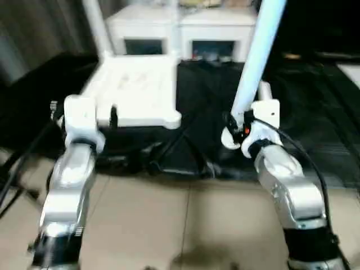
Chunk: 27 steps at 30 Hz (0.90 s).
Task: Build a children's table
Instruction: Move to table
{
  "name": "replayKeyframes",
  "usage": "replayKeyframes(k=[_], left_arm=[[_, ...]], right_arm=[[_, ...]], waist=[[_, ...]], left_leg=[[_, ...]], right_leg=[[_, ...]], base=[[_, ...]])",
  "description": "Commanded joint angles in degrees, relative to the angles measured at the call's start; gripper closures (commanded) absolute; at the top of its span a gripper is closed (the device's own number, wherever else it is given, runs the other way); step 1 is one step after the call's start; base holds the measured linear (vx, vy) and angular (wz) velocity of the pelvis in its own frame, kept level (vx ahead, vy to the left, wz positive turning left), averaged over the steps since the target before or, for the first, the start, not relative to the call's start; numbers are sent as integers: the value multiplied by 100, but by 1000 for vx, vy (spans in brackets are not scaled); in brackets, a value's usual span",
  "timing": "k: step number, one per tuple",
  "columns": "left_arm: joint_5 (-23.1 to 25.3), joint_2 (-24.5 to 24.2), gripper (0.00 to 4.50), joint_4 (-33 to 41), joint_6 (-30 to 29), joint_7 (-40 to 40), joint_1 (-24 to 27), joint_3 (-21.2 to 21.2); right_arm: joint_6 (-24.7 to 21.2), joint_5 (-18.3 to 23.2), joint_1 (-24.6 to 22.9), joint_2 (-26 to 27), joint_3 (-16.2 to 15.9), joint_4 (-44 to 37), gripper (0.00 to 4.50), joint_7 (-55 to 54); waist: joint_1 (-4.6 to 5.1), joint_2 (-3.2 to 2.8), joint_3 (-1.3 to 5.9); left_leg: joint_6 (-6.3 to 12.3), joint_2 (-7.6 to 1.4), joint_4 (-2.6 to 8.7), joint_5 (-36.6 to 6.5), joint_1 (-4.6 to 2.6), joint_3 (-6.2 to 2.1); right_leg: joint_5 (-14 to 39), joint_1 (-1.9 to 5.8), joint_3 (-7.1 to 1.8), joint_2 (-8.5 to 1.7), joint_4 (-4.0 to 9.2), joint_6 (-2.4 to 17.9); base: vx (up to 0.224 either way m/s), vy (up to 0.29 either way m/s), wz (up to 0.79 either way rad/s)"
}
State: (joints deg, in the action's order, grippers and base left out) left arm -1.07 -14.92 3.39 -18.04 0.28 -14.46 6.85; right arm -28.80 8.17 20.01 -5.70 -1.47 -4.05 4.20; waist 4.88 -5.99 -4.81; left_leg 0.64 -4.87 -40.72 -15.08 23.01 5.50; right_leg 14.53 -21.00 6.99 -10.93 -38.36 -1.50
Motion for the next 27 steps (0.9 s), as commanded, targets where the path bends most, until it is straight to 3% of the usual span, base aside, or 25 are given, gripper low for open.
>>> replayKeyframes(k=[1, 2, 3, 4, 5, 6, 7, 8, 9, 10, 11, 12, 13, 14, 15, 16, 18, 20, 21, 22, 23, 24, 25, 26, 27], left_arm=[[26, -6, 0, 129, 8, 1, -46, 103], [33, -1, 0, 147, -7, 30, -52, 116], [47, 5, 0, 166, -19, 55, -54, 126], [57, 10, 0, 180, -26, 73, -50, 131], [53, 35, 0, 232, -45, 93, -34, 137], [47, 50, 0, 265, -56, 103, -24, 139], [43, 63, 0, 314, -62, 118, 15, 148], [40, 70, 0, 345, -65, 129, 44, 154], [40, 69, 0, 374, -72, 148, 82, 169], [52, 55, 0, 395, -77, 169, 125, 195], [58, 45, 0, 400, -80, 176, 142, 210], [73, 34, 0, 402, -76, 172, 159, 230], [88, 26, 0, 397, -67, 174, 165, 248], [100, 25, 0, 399, -67, 181, 164, 259], [105, 25, 0, 416, -73, 182, 167, 269], [107, 30, 0, 439, -85, 190, 165, 284], [105, 34, 0, 477, -103, 210, 170, 316], [108, 15, 0, 546, -131, 234, 223, 351], [116, 9, 0, 604, -153, 249, 267, 363], [118, 9, 0, 611, -155, 252, 271, 363], [127, 15, 0, 621, -161, 258, 273, 360], [139, 25, 0, 642, -179, 267, 259, 363], [143, 30, 0, 648, -186, 270, 252, 364], [163, 58, 0, 670, -209, 287, 232, 348], [187, 81, 0, 684, -229, 302, 204, 321]], right_arm=[[24, 46, 178, -18, 67, -38, 266, 4], [28, 55, 171, -13, 74, -22, 266, 13], [26, 58, 162, -9, 74, -8, 266, 26], [19, 53, 154, -8, 64, 1, 266, 33], [-6, 70, 159, -2, 52, 33, 266, 65], [-23, 86, 165, 3, 45, 53, 266, 86], [-34, 82, 196, 19, 29, 92, 266, 117], [-40, 75, 219, 31, 19, 118, 266, 137], [-32, 80, 251, 56, 19, 142, 266, 149], [-16, 72, 302, 70, 2, 198, 266, 162], [-8, 69, 328, 76, -7, 227, 266, 166], [4, 59, 365, 78, -21, 279, 266, 169], [18, 48, 396, 76, -36, 327, 266, 180], [31, 38, 420, 73, -42, 372, 266, 198], [34, 37, 437, 70, -43, 405, 266, 217], [32, 41, 453, 71, -40, 433, 266, 235], [40, 22, 480, 80, -41, 482, 266, 273], [72, -9, 513, 98, -56, 556, 266, 295], [103, -4, 512, 99, -65, 611, 266, 320], [106, -4, 508, 95, -69, 616, 266, 323], [110, -2, 503, 81, -72, 628, 266, 330], [129, 8, 489, 60, -66, 633, 266, 351], [137, 12, 485, 52, -62, 635, 266, 361], [149, 27, 482, 16, -45, 637, 266, 408], [174, 20, 488, -37, -39, 648, 266, 457]], waist=[[-100, -102, 334], [-114, 120, 598], [-134, 332, 652], [-391, 468, 666], [-416, 428, 535], [-531, 370, 513], [-632, 434, 537], [-666, 306, 589], [-616, 222, 612], [-410, 68, 667], [-424, 90, 580], [-448, 113, 565], [-483, 216, 533], [-518, 263, 522], [-588, 252, 507], [-595, 367, 489], [-616, 414, 519], [-642, 466, 539], [-654, 545, 550], [-690, 523, 634], [-682, 525, 670], [-672, 564, 670], [-719, 609, 690], [-733, 609, 647], [-783, 590, 621]], left_leg=[[-373, -431, 1604, -4840, -52, -242], [-572, -418, 1300, -3616, -382, -262], [-663, -394, 1057, -2795, -284, -242], [-339, -266, -195, -644, 139, -419], [-316, -270, -339, -33, 463, -526], [-419, -344, -257, 32, 412, -528], [-215, -424, 135, -63, 319, -423], [-5, -434, 390, 154, 223, -381], [792, -401, 743, 554, -15, -190], [1057, -687, 747, 271, -620, 35], [596, -728, 955, -971, -546, 194], [276, -754, 1009, -1444, -637, 340], [-143, -741, 1067, -2033, -713, 543], [-299, -731, 1086, -2257, -751, 661], [-549, -701, 1097, -2524, -809, 862], [-571, -667, 1084, -2739, -790, 972], [-511, -619, 1029, -2745, -757, 992], [-321, -592, 1036, -2610, -584, 925], [307, -555, 1146, -2024, -23, 658], [590, -540, 1095, -1393, -88, 588], [827, -490, 1057, -1087, -104, 578], [938, -471, 1020, -1014, -137, 584], [1160, -476, 910, -932, -213, 585], [1327, -517, 885, -1049, -229, 550], [1331, -547, 879, -1180, -210, 506]], right_leg=[[-103, 351, 165, 582, -266, 375], [819, 242, -249, 180, 256, 267], [1472, 284, -523, -143, 385, 195], [2048, 402, -1236, -1122, 1145, 529], [1967, 559, -1038, -1014, 1068, 635], [2120, 504, -938, -879, 1063, 885], [1738, 484, -839, -463, 960, 1539], [1450, 473, -707, -230, 851, 1729], [915, 230, -428, 345, 668, 1663], [836, -291, -433, 672, 455, 1398], [959, -247, -425, 673, 442, 1108], [996, -346, -431, 679, 474, 981], [1047, -459, -439, 676, 518, 779], [1139, -509, -439, 672, 551, 690], [1272, -617, -438, 672, 591, 485], [1451, -618, -461, 662, 665, 270], [1462, -563, -572, 523, 792, 46], [1355, -379, -688, 371, 889, -40], [1058, 126, -705, 62, 911, -313], [711, 26, -744, -16, 940, -245], [502, 18, -704, 12, 968, -11], [391, -32, -728, 8, 981, 142], [237, -75, -825, -85, 1038, 495], [431, -134, -891, -139, 1134, 716], [919, -120, -928, -216, 1201, 749]], base=[[0, 0, 0], [0, 0, 0], [0, 0, 0], [-45, 60, -25], [-45, 60, -25], [-65, 107, -29], [-75, 146, -5], [-75, 146, -5], [-77, 160, 20], [-75, 182, 0], [-75, 182, 0], [-60, 203, -30], [-46, 181, -34], [-46, 181, -34], [-51, 155, -42], [-41, 129, -51], [-34, 124, -56], [-22, 113, -66], [-71, 89, -48], [-73, 62, -23], [-73, 62, -23], [0, 0, 0], [0, 0, 0], [0, 0, 0], [7, 18, 18]])
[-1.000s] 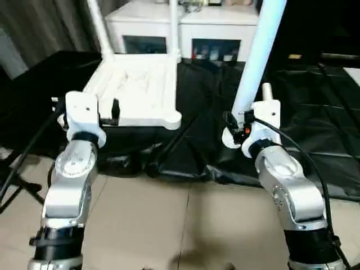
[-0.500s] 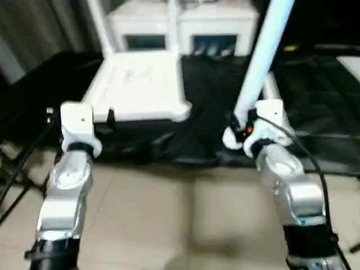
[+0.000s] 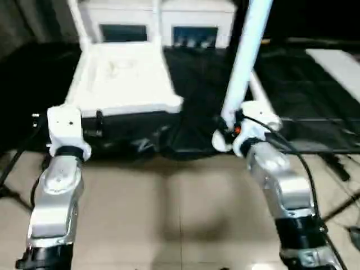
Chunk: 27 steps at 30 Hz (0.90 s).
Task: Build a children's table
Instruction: Move to table
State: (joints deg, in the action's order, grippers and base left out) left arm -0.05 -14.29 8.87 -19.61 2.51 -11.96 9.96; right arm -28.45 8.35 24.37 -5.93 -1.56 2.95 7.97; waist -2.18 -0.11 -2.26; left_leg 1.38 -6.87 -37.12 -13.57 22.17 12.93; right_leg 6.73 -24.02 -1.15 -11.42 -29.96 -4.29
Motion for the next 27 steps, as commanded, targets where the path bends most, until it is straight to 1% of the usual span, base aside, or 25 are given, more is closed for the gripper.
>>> replayKeyframes(k=[1, 2, 3, 5, 6, 7, 9, 10, 11, 12, 13, 14, 15, 16, 17, 18, 19, 20, 21, 22, 23, 24, 25, 26, 27], left_arm=[[105, 37, 0, 131, -85, 92, -85, -20], [105, 51, 0, 107, -85, 90, -126, -46], [104, 64, 0, 105, -108, 88, -175, -73], [31, 35, 0, 17, -45, -33, -303, -106], [26, 19, 0, -88, 13, -55, -353, -107], [57, 8, 0, -207, 65, -48, -398, -123], [126, 1, 0, -300, 62, -19, -476, -167], [150, 1, 0, -299, 30, -10, -514, -192], [133, 17, 0, -270, -18, -8, -561, -192], [119, 18, 0, -258, -43, -17, -593, -181], [110, 22, 0, -251, -62, -20, -616, -173], [134, 36, 0, -316, -23, 13, -631, -160], [139, 38, 0, -323, -17, 17, -630, -161], [166, 44, 0, -344, 9, 27, -615, -178], [171, 51, 0, -327, 5, 17, -603, -197], [181, 71, 0, -269, -25, 9, -581, -239], [181, 72, 0, -267, -26, 8, -581, -240], [178, 72, 0, -193, -72, 9, -582, -271], [178, 72, 0, -193, -72, 9, -582, -271], [144, 46, 0, -150, -121, -15, -599, -276], [137, 21, 0, -177, -101, -35, -585, -268], [146, 0, 0, -211, -75, -51, -529, -249], [148, -2, 0, -214, -73, -52, -521, -246], [174, -22, 0, -217, -60, -47, -492, -233], [176, 5, 0, -233, -44, -20, -471, -203]], right_arm=[[179, 7, 78, -47, -2, -14, 266, 116], [220, 8, 120, -55, 22, 40, 266, 131], [236, 23, 169, -63, 56, 71, 266, 144], [316, 77, 261, 15, 86, 48, 266, 137], [376, 69, 263, 52, 79, 45, 266, 112], [412, 80, 234, 99, 96, 31, 266, 78], [402, 109, 187, 141, 138, -3, 266, 37], [377, 124, 178, 148, 161, -18, 266, 31], [368, 141, 172, 170, 167, -8, 266, 32], [370, 104, 170, 190, 135, 45, 266, 20], [374, 77, 178, 197, 115, 89, 266, 17], [436, 41, 165, 226, 63, 147, 266, 37], [438, 36, 164, 226, 55, 150, 266, 40], [436, 7, 156, 241, 10, 171, 266, 42], [431, 35, 151, 266, 31, 177, 266, 36], [393, 121, 148, 311, 109, 172, 266, 17], [392, 124, 148, 313, 112, 172, 266, 16], [367, 143, 157, 303, 149, 135, 266, -19], [367, 143, 157, 303, 149, 135, 266, -19], [323, 160, 175, 309, 203, 84, 266, -45], [329, 160, 169, 312, 224, 95, 266, -56], [354, 137, 123, 324, 246, 133, 266, -86], [357, 134, 117, 326, 247, 136, 266, -89], [378, 133, 95, 339, 270, 184, 266, -102], [415, 125, 80, 332, 263, 234, 266, -90]], waist=[[-117, -31, 367], [-131, -104, 385], [-112, -128, 386], [-68, -282, 407], [-39, -251, 375], [-15, -232, 365], [-84, -87, 378], [-221, -20, 401], [-343, -63, 400], [-329, -85, 383], [-263, -150, 369], [-108, -253, 419], [21, -317, 420], [117, -431, 420], [111, -433, 421], [60, -382, 408], [5, -205, 418], [-366, 112, 432], [-308, 105, 442], [-295, -123, 416], [-303, 23, 363], [-347, 85, 341], [-417, -13, 333], [-343, -112, 326], [-196, -136, 240]], left_leg=[[1239, -363, 528, -1323, -148, -260], [1255, -350, 606, -1188, -201, -237], [1279, -324, 669, -1078, -211, -198], [1397, -231, 734, -595, -372, -84], [1406, -211, 757, -581, -362, -16], [1448, -181, 760, -667, -319, 22], [1429, -200, 574, -1036, -179, -43], [1394, -298, 244, -1033, -5, -264], [1207, -445, 20, -1053, 86, -508], [1130, -470, 48, -1159, 112, -588], [1158, -397, 316, -1368, 74, -578], [1355, -230, 667, -1226, -145, -425], [1512, -145, 771, -806, -254, -389], [1781, -155, 933, 118, -219, -276], [2025, -289, 900, 676, -246, -360], [2337, -482, 742, 1722, -369, -373], [2069, -494, 660, 1714, -350, -313], [950, -119, -424, -480, 229, -386], [539, -174, -888, -1027, 629, -885], [-685, 145, -1094, -1173, 587, -1128], [-925, 208, -1024, -1606, 609, -1056], [-905, 211, -706, -1563, 410, -1048], [-585, 206, -325, -1037, 152, -1005], [-170, 133, 156, -673, -161, -887], [-20, 70, 445, -912, -377, -709]], right_leg=[[1825, 162, -119, -162, 371, 1012], [1781, 114, -46, 5, 313, 958], [1695, 93, 31, 135, 265, 911], [1348, -73, 297, 477, 84, 798], [1357, -113, 353, 532, 93, 773], [1346, -94, 371, 495, 82, 717], [1532, 51, 77, 29, 275, 545], [1739, 235, -324, -579, 430, 436], [2202, 240, -555, -958, 557, 577], [2517, 194, -527, -907, 572, 640], [2982, 107, -285, -466, 474, 603], [2723, -45, 134, 283, 174, 330], [2338, -163, 359, 640, -116, 192], [1692, -264, 692, 973, -888, 58], [1442, -257, 733, 884, -1060, -28], [1042, -390, 729, 698, -1022, -140], [517, -313, 567, 388, -731, -56], [196, 92, -606, -1084, 47, -109], [95, 350, -907, -1514, 39, 87], [1005, 247, -659, -871, 69, 68], [1567, 338, -729, -551, 113, 508], [2248, 579, -710, -133, 70, 1532], [2679, 518, -785, 146, 213, 1797], [2916, 307, -804, 587, 258, 1527], [3076, -69, -498, 1080, 94, 1197]], base=[[0, 0, 0], [0, 0, 0], [0, 0, 0], [0, 0, 0], [-9, 29, 26], [-12, 18, 22], [-6, 9, 11], [0, 0, 0], [0, 0, 0], [-43, 87, 7], [-38, 86, 5], [-38, 86, 5], [-35, 106, 15], [-43, 79, 12], [-43, 79, 12], [0, 0, 0], [-49, 61, 4], [-49, 61, 4], [-54, 98, -13], [-83, 134, -37], [-83, 134, -37], [-111, 220, -38], [-122, 280, -32], [-122, 280, -32], [-158, 260, -28]])
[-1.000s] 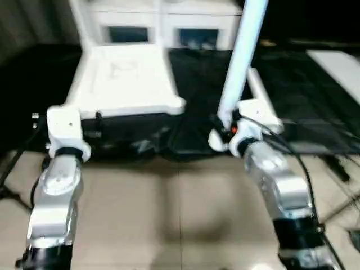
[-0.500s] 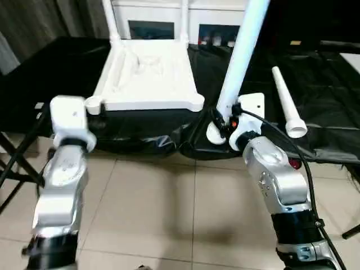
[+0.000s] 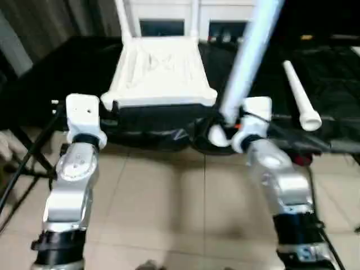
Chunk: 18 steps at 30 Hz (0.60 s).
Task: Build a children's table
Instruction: Move to table
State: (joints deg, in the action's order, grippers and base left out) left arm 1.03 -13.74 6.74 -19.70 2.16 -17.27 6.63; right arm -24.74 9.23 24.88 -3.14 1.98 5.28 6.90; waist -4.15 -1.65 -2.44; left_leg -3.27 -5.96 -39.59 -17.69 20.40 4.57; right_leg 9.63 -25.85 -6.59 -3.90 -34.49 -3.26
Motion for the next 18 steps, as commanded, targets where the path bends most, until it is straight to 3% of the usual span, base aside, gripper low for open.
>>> replayKeyframes(k=[1, 2, 3, 4, 5, 6, 7, 8, 9, 10, 11, 12, 13, 14, 15, 16, 17, 18], left_arm=[[79, -25, 0, -17, -38, 52, 84, 155], [78, 9, 0, 9, -58, 74, 106, 169], [72, 54, 0, 50, -95, 92, 119, 169], [-2, 113, 0, 84, -121, 83, 110, 159], [-88, 159, 0, 100, 27, 23, 140, 124], [-88, 159, 0, 100, 27, 23, 140, 124], [-136, 183, 0, 113, 64, 2, 172, 113], [-146, 203, 0, 125, 13, 18, 182, 115], [-146, 217, 0, 134, -49, 42, 185, 118], [-144, 222, 0, 136, -70, 49, 185, 120], [-192, 302, 0, 143, 71, 62, 337, 169], [-193, 330, 0, 152, 144, 61, 400, 177], [-184, 344, 0, 162, 192, 56, 442, 173], [-173, 323, 0, 160, 302, -21, 487, 135], [-171, 324, 0, 160, 309, -29, 489, 134], [-165, 326, 0, 160, 323, -48, 494, 133], [-121, 303, 0, 119, 485, -126, 520, 64], [-110, 292, 0, 92, 566, -161, 534, 29]], right_arm=[[57, 19, 18, 34, -105, 25, 266, 27], [36, 34, 23, 15, -97, 7, 266, 33], [-2, 67, 44, -16, -71, -29, 266, 45], [-8, 86, 83, -48, -48, -58, 266, 80], [40, 60, 147, -98, -45, -31, 266, 129], [40, 60, 147, -98, -45, -31, 266, 129], [65, 10, 177, -119, -43, -1, 266, 145], [76, -14, 192, -133, -40, 17, 266, 148], [83, -31, 203, -143, -36, 29, 266, 150], [86, -37, 206, -143, -33, 32, 266, 150], [46, -208, 229, -154, -48, 94, 266, -75], [137, -372, 243, -217, -150, 135, 266, -126], [239, -519, 254, -288, -263, 164, 266, -131], [356, -626, 268, -370, -419, 198, 266, -22], [358, -624, 268, -375, -427, 199, 266, -14], [364, -620, 270, -385, -445, 202, 266, 3], [363, -538, 247, -378, -455, 226, 266, 97], [378, -514, 222, -373, -473, 240, 266, 143]], waist=[[226, -194, 296], [211, -296, 316], [228, -295, 305], [186, -274, 236], [200, -169, 278], [191, -88, 285], [37, 145, 323], [-139, 224, 298], [-184, 123, 320], [-186, -64, 268], [-44, -162, 239], [41, -204, 343], [155, -217, 279], [182, -221, 245], [180, -196, 210], [152, -153, 196], [154, -38, 188], [94, 37, 220]], left_leg=[[1156, -458, 1067, -1136, -417, 95], [1361, -592, 1205, -1340, -327, 157], [1841, -722, 1227, -873, -425, 111], [2342, -566, 1189, -541, -372, -14], [2299, -609, 1142, -310, -528, -63], [2091, -625, 1141, -245, -489, -112], [1147, -544, 978, -851, -194, 41], [635, -513, 429, -956, -4, 26], [60, -577, -178, -95, 332, -289], [-328, -709, 216, 321, 341, -438], [-589, -736, 794, 361, 221, -484], [-647, -881, 799, 273, -80, -488], [-924, -841, 889, -100, -46, -429], [-1082, -762, 955, -578, 0, -370], [-1302, -641, 978, -1489, 4, -278], [-1282, -569, 968, -2151, -22, -209], [-1182, -555, 954, -2322, -52, -149], [-781, -549, 934, -2092, -81, -14]], right_leg=[[2390, -191, 611, 347, -206, 723], [2000, -150, 875, 225, -649, 709], [1235, -119, 1174, 35, -819, 846], [936, -94, 1404, 60, -844, 754], [815, -51, 1355, -79, -678, 658], [732, 74, 1244, -205, -527, 673], [765, 462, 790, -825, -46, 881], [1195, 672, 305, -1662, 401, 1323], [1222, 968, 196, -2030, 513, 1838], [1023, 905, 680, -1408, 349, 1934], [911, 599, 1044, -239, -94, 1379], [625, 431, 993, -216, -168, 1142], [339, 418, 938, -232, -218, 1026], [340, 458, 950, -221, -175, 987], [411, 437, 926, -287, -50, 890], [730, 414, 839, -376, 86, 830], [985, 386, 804, -409, 178, 822], [1415, 387, 720, -521, 288, 866]], base=[[-91, 103, -16], [-156, 274, -43], [-125, 301, -39], [-172, 425, -40], [-106, 255, -13], [-103, 225, -6], [-121, 211, -8], [-121, 211, -8], [-105, 224, -20], [-72, 217, -28], [-72, 217, -28], [-50, 178, 4], [-56, 158, 15], [-56, 158, 15], [-68, 129, 6], [0, 0, 0], [-59, 64, 16], [-49, 8, 20]])
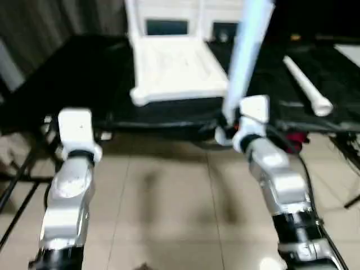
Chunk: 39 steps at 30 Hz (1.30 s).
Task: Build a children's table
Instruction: Move to table
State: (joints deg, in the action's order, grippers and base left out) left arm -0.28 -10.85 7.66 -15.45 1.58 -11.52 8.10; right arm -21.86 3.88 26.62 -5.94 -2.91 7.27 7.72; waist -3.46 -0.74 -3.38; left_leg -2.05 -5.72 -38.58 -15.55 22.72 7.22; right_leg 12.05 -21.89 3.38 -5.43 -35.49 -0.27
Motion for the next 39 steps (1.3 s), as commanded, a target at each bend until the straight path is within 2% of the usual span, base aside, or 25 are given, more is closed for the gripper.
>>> replayKeyframes(k=[1, 3, 8, 10, 14, 18, 20, 21, 22, 23, 24, 25, 26, 27, 28, 29, 30, 31, 32, 33, 34, 35, 36, 37, 39], left_arm=[[23, 3, 0, -14, 167, -96, -40, -118], [-66, 33, 0, -35, 260, -109, -50, -81], [-93, 27, 0, -156, 384, -215, -119, -99], [-120, 34, 0, -267, 469, -308, -169, -147], [-102, 55, 0, -350, 443, -300, -247, -199], [-117, 56, 0, -417, 461, -333, -296, -207], [-109, 62, 0, -443, 494, -334, -301, -209], [-135, 49, 0, -440, 508, -343, -287, -173], [-140, 47, 0, -430, 514, -344, -270, -168], [-142, 33, 0, -417, 506, -366, -248, -176], [-142, 32, 0, -417, 507, -367, -247, -177], [-146, 16, 0, -420, 525, -391, -221, -184], [-149, 14, 0, -422, 528, -393, -216, -181], [-164, 9, 0, -435, 537, -395, -200, -162], [-177, 11, 0, -449, 551, -406, -185, -150], [-183, 16, 0, -457, 563, -413, -174, -147], [-173, 21, 0, -471, 580, -438, -163, -158], [-170, 21, 0, -474, 584, -444, -162, -160], [-165, 27, 0, -478, 582, -455, -176, -168], [-162, 29, 0, -479, 578, -460, -187, -172], [-158, 28, 0, -481, 572, -465, -205, -177], [-168, 19, 0, -481, 572, -491, -225, -183], [-175, 14, 0, -480, 576, -509, -233, -185], [-171, -4, 0, -479, 584, -528, -237, -200], [-189, -43, 0, -467, 601, -570, -248, -227]], right_arm=[[98, 42, 26, -76, 18, 25, 266, 73], [111, 200, -108, 58, 85, -113, 266, 130], [242, 246, -309, 194, 48, -272, 266, 154], [297, 159, -343, 147, 4, -280, 266, 170], [259, 207, -377, 126, 158, -312, 266, 118], [285, 209, -359, 46, 234, -268, 266, 150], [344, 191, -348, 12, 228, -229, 266, 167], [411, 181, -236, -40, 219, -153, 266, 208], [424, 187, -209, -52, 224, -139, 266, 225], [402, 215, -142, -71, 261, -105, 266, 241], [402, 217, -140, -72, 263, -104, 266, 242], [398, 247, -120, -79, 304, -83, 266, 268], [397, 252, -119, -81, 309, -81, 266, 275], [391, 265, -121, -89, 322, -78, 266, 303], [386, 269, -128, -97, 327, -92, 266, 324], [386, 270, -137, -103, 330, -102, 266, 337], [385, 290, -141, -105, 347, -113, 266, 329], [383, 294, -141, -104, 351, -117, 266, 325], [378, 311, -136, -103, 361, -134, 266, 322], [378, 323, -133, -103, 362, -151, 266, 323], [404, 355, -123, -90, 364, -186, 266, 342], [442, 430, -97, -65, 368, -253, 266, 401], [458, 472, -82, -54, 371, -288, 266, 436], [488, 501, -64, -43, 383, -318, 266, 471], [499, 642, -11, 13, 490, -381, 266, 533]], waist=[[23, -37, 316], [-6, -4, 316], [99, -9, 207], [135, -168, 206], [190, -125, 352], [40, -55, 518], [87, -129, 553], [384, -321, 650], [582, -240, 670], [542, -175, 584], [568, -127, 600], [494, 26, 474], [314, 510, 545], [175, 497, 577], [132, 333, 537], [178, 281, 473], [168, 223, 447], [185, 149, 379], [148, -22, 293], [141, -198, 292], [245, -568, 300], [521, -644, 406], [503, -494, 482], [452, -544, 448], [416, -467, 390]], left_leg=[[-787, -592, 842, -2041, -292, -251], [-532, -625, 903, -1892, -314, -173], [-139, -575, 1028, -3714, -662, -110], [-33, -550, 1151, -3521, -705, -112], [349, -481, 1130, -2143, -609, 11], [1188, -147, 736, 207, -261, 131], [1463, -227, 812, 994, -559, 1], [2304, -600, 697, 2397, -1767, -675], [3072, -1127, 582, 3984, -2135, -1221], [2886, -930, 609, 4330, -1776, -1096], [2650, -723, 637, 4081, -1699, -1011], [1757, 77, 561, 2746, -1402, -484], [1331, 593, 286, 555, -672, -102], [1152, 625, -284, -477, -335, -74], [611, 336, -634, -467, -83, -281], [169, 158, -811, -192, 169, -369], [-9, 61, -814, -46, 193, -401], [-136, -75, -669, 405, 206, -399], [10, -252, -158, 947, 82, -377], [154, -337, 196, 1026, 51, -363], [211, -481, 861, 228, -178, -487], [802, -923, 924, -1128, -771, -1005], [1169, -1081, 907, -1580, -914, -1105], [1459, -1038, 869, -1901, -919, -1041], [1781, -979, 950, -2015, -915, -859]], right_leg=[[1071, 7, -300, -392, 394, 607], [1157, 67, -322, -410, 430, 649], [3575, 177, -130, -272, 787, 490], [3158, 380, -88, -251, 829, 485], [1769, 672, -142, -259, 759, 1009], [481, 1256, -296, -229, 686, 1530], [-79, 1047, -89, 38, 481, 1340], [346, -110, 271, 361, -138, 482], [1374, -754, 137, 45, -580, -596], [756, -921, -8, -93, -750, -743], [347, -936, -34, -80, -695, -591], [-869, -669, -62, -21, -83, 126], [-268, 500, -737, -230, 259, 232], [24, 915, -1220, -774, 391, 865], [-205, 1016, -1280, -953, 372, 1832], [-860, 1085, -1128, -968, 312, 2349], [-974, 1042, -1031, -1014, 390, 2520], [-448, 848, -684, -893, 575, 2599], [900, 638, -251, -635, 766, 2255], [1562, 723, -121, -463, 786, 1959], [1861, 753, 301, 277, 376, 1094], [1617, 98, 222, 428, -575, 558], [1452, 9, 119, 327, -640, 396], [1033, -164, 60, 262, -767, 68], [471, -297, 52, 222, -786, -173]], base=[[-57, -1, 27], [0, 0, 0], [0, 0, 0], [102, -13, -9], [126, -16, -5], [185, -10, 2], [240, 10, 17], [293, -40, 2], [260, -109, -27], [260, -109, -27], [99, -120, -32], [23, -112, -8], [23, -112, -8], [158, -11, 14], [239, 43, 6], [239, 43, 6], [183, 11, -8], [157, 29, -8], [157, 29, -8], [187, 95, -10], [212, 164, -18], [212, 164, -18], [195, 117, 0], [165, 68, 15], [153, 58, 9]])
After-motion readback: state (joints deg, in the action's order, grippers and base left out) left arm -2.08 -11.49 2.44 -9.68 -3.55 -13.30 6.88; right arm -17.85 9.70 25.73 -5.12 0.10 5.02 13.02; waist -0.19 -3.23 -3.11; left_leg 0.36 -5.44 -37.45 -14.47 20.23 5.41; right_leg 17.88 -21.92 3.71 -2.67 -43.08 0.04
